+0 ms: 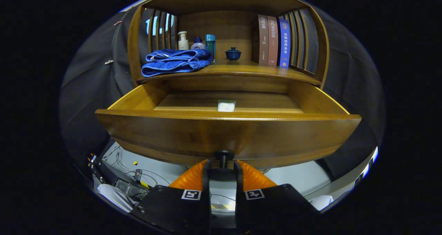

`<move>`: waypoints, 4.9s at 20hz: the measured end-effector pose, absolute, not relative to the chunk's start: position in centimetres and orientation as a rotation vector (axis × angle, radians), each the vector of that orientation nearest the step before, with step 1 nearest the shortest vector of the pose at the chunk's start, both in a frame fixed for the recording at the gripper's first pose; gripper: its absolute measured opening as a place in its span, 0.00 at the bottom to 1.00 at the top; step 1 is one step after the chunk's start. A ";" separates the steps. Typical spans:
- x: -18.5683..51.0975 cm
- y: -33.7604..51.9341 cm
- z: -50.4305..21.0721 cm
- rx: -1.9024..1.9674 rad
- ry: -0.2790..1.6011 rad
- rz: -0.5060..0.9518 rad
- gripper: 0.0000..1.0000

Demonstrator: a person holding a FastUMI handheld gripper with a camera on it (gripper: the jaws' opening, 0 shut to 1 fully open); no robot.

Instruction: Pull open the drawer, take out the items inside it, and place them on the countertop above the cabinet.

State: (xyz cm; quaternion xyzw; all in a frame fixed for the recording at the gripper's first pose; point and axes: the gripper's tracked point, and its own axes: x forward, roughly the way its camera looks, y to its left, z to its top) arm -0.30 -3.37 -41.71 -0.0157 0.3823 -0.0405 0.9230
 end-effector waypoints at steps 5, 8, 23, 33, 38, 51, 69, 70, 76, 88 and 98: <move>-2.7 -3.0 -41.8 -0.042 0.817 -0.080 0.31; -4.2 -2.9 -42.4 -0.039 0.847 -0.077 0.31; -4.5 -2.1 -34.4 0.008 0.763 -0.104 0.98; 7.6 -2.3 -32.6 -0.022 0.795 -0.069 1.00; 11.4 -3.2 -37.6 -0.013 0.985 -0.090 1.00; 11.3 -5.2 -46.9 0.031 1.385 -0.174 1.00; 10.6 -4.9 -45.4 -0.014 1.319 -0.126 0.45; 10.4 -4.8 -44.6 -0.010 1.297 -0.119 0.45; 8.0 -3.3 -38.9 0.022 1.197 -0.076 0.45; 19.8 -4.6 -30.2 0.052 0.972 -0.094 0.45; 29.8 -6.5 -35.5 0.018 1.075 -0.144 0.45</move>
